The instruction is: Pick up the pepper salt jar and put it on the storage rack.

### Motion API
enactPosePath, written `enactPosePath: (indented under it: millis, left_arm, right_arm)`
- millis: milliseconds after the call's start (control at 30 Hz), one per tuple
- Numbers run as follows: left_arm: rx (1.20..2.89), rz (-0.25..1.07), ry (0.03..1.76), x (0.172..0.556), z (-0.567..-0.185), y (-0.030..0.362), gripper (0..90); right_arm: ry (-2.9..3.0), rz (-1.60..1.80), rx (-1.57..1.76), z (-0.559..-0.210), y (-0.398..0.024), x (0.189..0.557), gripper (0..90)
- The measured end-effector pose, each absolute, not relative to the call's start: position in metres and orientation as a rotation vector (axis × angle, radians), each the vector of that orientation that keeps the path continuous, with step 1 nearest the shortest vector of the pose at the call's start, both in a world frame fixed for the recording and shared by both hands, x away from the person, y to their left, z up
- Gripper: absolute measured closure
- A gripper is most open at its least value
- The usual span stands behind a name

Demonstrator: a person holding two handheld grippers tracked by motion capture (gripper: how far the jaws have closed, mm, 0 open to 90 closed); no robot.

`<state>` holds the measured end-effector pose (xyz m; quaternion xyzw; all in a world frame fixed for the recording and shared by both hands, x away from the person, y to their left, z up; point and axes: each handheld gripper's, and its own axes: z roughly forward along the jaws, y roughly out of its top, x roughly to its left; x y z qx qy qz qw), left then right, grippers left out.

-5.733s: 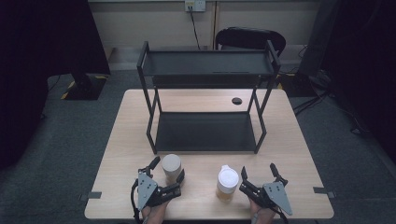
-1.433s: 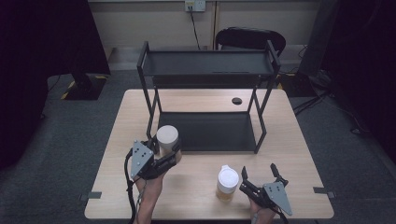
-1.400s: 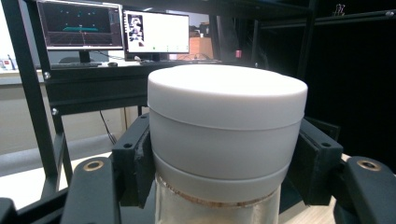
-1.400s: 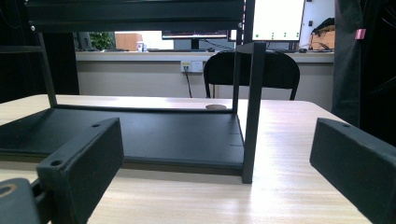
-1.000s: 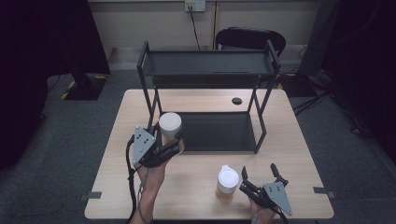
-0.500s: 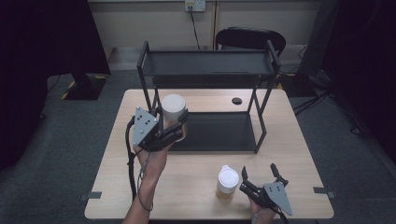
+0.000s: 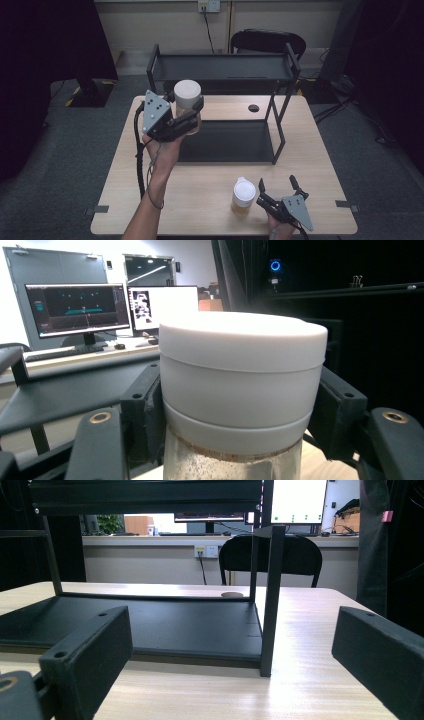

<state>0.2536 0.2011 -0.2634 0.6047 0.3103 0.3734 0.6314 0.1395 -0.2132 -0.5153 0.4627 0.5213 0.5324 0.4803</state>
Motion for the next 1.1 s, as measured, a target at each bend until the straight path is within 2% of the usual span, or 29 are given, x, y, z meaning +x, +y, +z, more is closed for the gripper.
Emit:
enactPosePath:
  millis: [500, 700, 1100]
  left_arm:
    - [1.368, 0.866, 0.722, 0.276, -0.217, 0.205, 34.7]
    - [1.370, 0.834, 0.735, 0.292, -0.205, 0.206, 34.7]
    - [1.360, 0.845, 0.744, 0.322, -0.187, 0.190, 34.7]
  right_arm:
    - [1.277, 1.301, 1.126, -0.515, -0.214, 0.140, 2.0]
    - [1.280, 1.304, 1.124, -0.515, -0.215, 0.139, 2.0]
    - [1.282, 1.315, 1.120, -0.516, -0.217, 0.139, 1.9]
